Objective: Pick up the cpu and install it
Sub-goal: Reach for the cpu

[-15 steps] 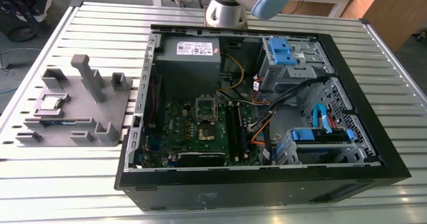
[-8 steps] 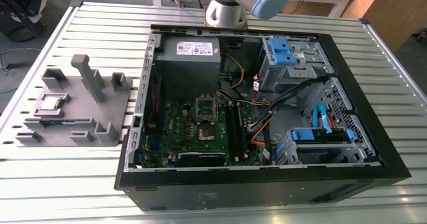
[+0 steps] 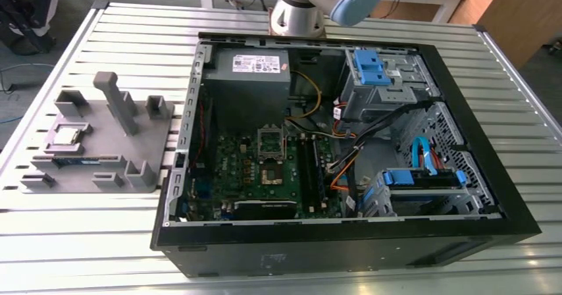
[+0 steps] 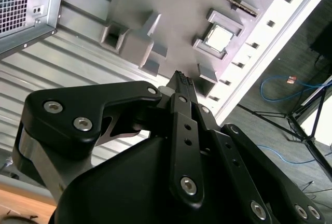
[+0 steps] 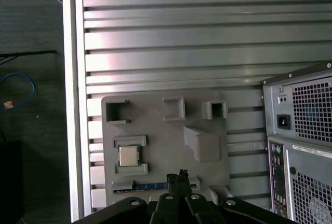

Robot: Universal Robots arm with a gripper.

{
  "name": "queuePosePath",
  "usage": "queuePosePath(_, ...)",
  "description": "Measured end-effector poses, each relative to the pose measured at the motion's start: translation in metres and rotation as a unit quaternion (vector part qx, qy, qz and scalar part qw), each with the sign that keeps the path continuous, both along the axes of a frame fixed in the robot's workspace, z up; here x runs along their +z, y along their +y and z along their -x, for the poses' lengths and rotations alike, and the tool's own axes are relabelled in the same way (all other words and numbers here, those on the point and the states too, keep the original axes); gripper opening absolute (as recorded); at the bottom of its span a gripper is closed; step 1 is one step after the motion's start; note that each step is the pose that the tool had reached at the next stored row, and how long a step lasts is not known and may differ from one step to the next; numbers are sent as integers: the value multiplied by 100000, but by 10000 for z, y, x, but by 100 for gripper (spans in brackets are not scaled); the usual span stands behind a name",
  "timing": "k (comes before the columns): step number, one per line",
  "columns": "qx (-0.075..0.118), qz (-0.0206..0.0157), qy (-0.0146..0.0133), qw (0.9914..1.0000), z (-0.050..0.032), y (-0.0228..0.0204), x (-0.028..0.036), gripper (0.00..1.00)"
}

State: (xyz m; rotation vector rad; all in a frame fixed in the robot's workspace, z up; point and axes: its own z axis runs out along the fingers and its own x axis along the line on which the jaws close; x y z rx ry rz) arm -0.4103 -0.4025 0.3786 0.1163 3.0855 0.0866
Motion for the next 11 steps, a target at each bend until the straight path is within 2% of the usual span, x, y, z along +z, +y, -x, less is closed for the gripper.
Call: queuePosePath(11, -2, -4, -6, 100000, 52, -30, -134, 11)
